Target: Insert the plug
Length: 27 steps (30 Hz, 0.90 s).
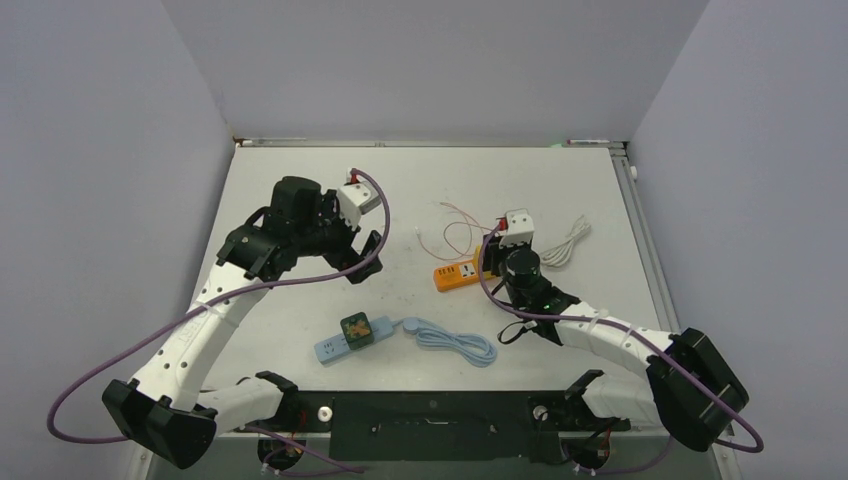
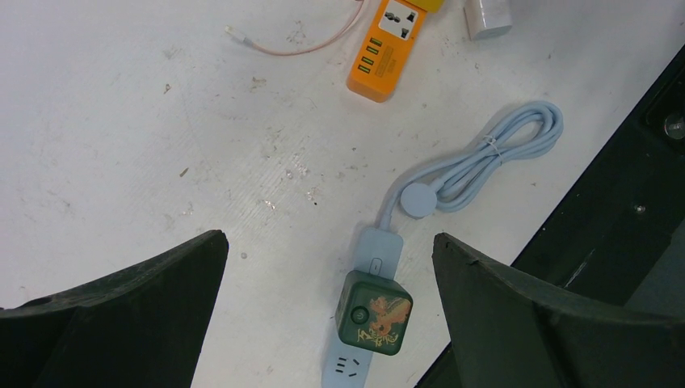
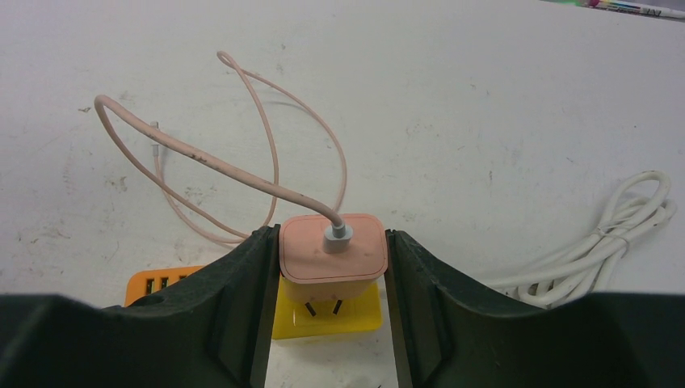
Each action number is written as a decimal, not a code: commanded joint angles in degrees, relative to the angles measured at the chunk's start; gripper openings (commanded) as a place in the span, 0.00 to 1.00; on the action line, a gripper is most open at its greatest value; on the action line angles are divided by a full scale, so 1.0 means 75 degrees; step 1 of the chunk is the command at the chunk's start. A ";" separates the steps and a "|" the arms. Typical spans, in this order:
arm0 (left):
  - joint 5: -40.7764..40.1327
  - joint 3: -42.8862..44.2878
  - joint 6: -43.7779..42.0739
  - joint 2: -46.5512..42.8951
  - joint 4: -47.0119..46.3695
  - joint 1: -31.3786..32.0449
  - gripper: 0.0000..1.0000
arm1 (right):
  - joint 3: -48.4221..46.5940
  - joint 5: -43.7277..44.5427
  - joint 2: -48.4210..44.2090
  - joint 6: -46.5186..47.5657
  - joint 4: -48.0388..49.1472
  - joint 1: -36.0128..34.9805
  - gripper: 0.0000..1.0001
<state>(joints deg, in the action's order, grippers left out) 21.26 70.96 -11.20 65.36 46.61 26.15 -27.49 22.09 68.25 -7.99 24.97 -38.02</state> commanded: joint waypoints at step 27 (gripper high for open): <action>0.0526 0.0339 -0.0018 0.0481 -0.0028 -0.0263 0.97 | 0.0724 0.1195 0.0895 -0.0875 -0.0032 -0.1150 0.05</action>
<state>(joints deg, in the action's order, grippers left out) 23.11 70.98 -11.18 67.85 46.78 24.60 -23.92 33.47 71.46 -10.24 34.26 -44.99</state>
